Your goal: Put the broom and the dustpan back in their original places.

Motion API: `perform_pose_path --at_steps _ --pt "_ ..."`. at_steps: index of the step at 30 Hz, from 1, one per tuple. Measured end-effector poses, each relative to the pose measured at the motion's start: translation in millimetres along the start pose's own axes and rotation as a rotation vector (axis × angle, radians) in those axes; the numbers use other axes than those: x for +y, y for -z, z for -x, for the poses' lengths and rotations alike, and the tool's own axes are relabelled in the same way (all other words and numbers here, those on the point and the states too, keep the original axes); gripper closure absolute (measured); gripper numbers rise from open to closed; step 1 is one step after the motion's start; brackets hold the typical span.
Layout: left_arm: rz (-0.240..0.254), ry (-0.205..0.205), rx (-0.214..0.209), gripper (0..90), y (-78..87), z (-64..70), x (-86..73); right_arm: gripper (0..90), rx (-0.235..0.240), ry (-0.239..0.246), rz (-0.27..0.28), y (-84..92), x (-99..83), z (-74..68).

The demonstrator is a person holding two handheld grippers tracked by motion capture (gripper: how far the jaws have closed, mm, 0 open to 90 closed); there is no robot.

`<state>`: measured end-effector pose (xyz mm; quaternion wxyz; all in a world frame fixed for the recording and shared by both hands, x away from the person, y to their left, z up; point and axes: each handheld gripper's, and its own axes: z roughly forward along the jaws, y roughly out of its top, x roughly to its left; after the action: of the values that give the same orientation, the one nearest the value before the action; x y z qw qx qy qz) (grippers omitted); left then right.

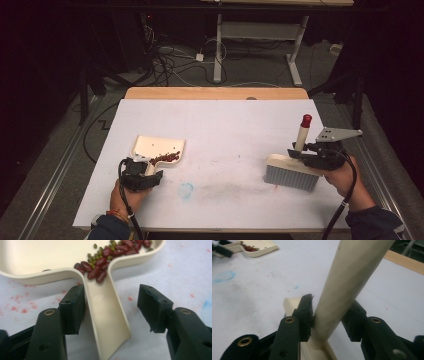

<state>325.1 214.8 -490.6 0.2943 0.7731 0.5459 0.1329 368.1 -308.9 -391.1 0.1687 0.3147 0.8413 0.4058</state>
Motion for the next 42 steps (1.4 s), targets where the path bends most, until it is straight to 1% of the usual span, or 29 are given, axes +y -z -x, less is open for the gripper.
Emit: perform_pose_path --at_steps 1,2,4,5,6,7,9,11,13,14,15,16,18,22,26,28,29,30,31,33,36,37,38,40,42 --pt "-0.001 -0.014 -0.011 37.0 0.9 1.1 -1.5 62.9 -0.011 -0.007 -0.001 -4.2 1.4 2.6" --pt "0.000 -0.029 -0.013 37.0 2.0 2.5 -2.8 62.4 -0.019 -0.014 -0.006 -8.4 2.9 5.5" --pt "0.019 -0.053 -0.016 34.5 5.5 3.9 -4.8 60.6 -0.041 -0.030 -0.018 -17.6 5.3 11.7" --pt "0.035 -0.064 -0.020 33.6 8.0 4.0 -5.6 60.2 -0.054 -0.046 -0.026 -22.5 6.2 15.2" --pt "0.055 -0.077 -0.023 32.8 10.8 4.3 -6.4 59.8 -0.063 -0.055 -0.031 -27.8 6.6 19.1" --pt "0.078 -0.100 -0.024 31.3 13.9 4.9 -7.3 59.3 -0.075 -0.072 -0.033 -32.9 6.7 22.3" --pt "0.126 -0.143 -0.032 29.5 19.6 5.7 -9.4 58.2 -0.117 -0.094 -0.060 -43.7 6.9 27.3" --pt "0.165 -0.177 -0.034 26.0 23.9 6.8 -11.3 57.4 -0.132 -0.104 -0.071 -53.2 6.6 31.0" --pt "0.204 -0.215 -0.048 26.0 28.5 7.6 -13.8 57.0 -0.146 -0.110 -0.087 -60.7 7.0 33.4" --pt "0.216 -0.224 -0.039 24.8 30.1 8.9 -14.5 56.8 -0.157 -0.112 -0.087 -63.9 7.3 34.6" --pt "0.220 -0.234 -0.036 21.1 30.8 9.9 -15.4 56.6 -0.171 -0.119 -0.097 -66.6 8.3 34.7" --pt "0.225 -0.241 -0.027 19.4 31.6 10.8 -16.8 56.4 -0.184 -0.110 -0.107 -69.5 9.3 35.1" --pt "0.220 -0.253 -0.030 19.5 31.9 12.4 -18.6 56.5 -0.210 -0.109 -0.110 -74.9 10.9 34.9" --pt "0.214 -0.272 -0.030 19.5 30.3 16.1 -19.1 56.5 -0.239 -0.122 -0.124 -85.7 11.7 36.0" --pt "0.207 -0.299 -0.032 19.5 27.8 19.3 -19.6 55.7 -0.263 -0.131 -0.139 -94.1 10.1 37.1" --pt "0.206 -0.304 -0.040 19.4 27.0 19.3 -19.5 51.7 -0.303 -0.131 -0.133 -96.2 9.9 37.9" --pt "0.208 -0.304 -0.040 19.4 26.8 19.5 -19.4 52.2 -0.322 -0.138 -0.122 -95.9 10.1 38.6" --pt "0.210 -0.304 -0.041 19.4 26.7 19.7 -19.2 52.3 -0.317 -0.146 -0.103 -95.1 10.2 39.5" --pt "0.209 -0.306 -0.042 19.4 26.5 19.9 -19.1 52.4 -0.315 -0.152 -0.095 -94.7 10.8 39.4" --pt "0.210 -0.312 -0.040 19.4 26.6 20.5 -19.0 52.3 -0.327 -0.138 -0.096 -94.6 11.7 38.0" --pt "0.210 -0.317 -0.041 19.4 26.4 21.5 -18.9 49.4 -0.322 -0.141 -0.076 -92.9 12.4 37.2" --pt "0.212 -0.321 -0.046 19.4 26.3 21.8 -19.1 48.8 -0.319 -0.140 -0.061 -91.6 12.9 36.9" --pt "0.211 -0.327 -0.049 19.4 26.3 22.1 -19.3 48.2 -0.305 -0.141 -0.043 -89.9 13.5 36.2" --pt "0.207 -0.337 -0.042 19.4 25.6 23.8 -19.6 47.1 -0.299 -0.133 -0.010 -86.4 15.2 34.8" --pt "0.207 -0.344 -0.047 19.4 25.0 24.8 -19.6 46.2 -0.286 -0.132 0.032 -82.3 17.1 32.5"
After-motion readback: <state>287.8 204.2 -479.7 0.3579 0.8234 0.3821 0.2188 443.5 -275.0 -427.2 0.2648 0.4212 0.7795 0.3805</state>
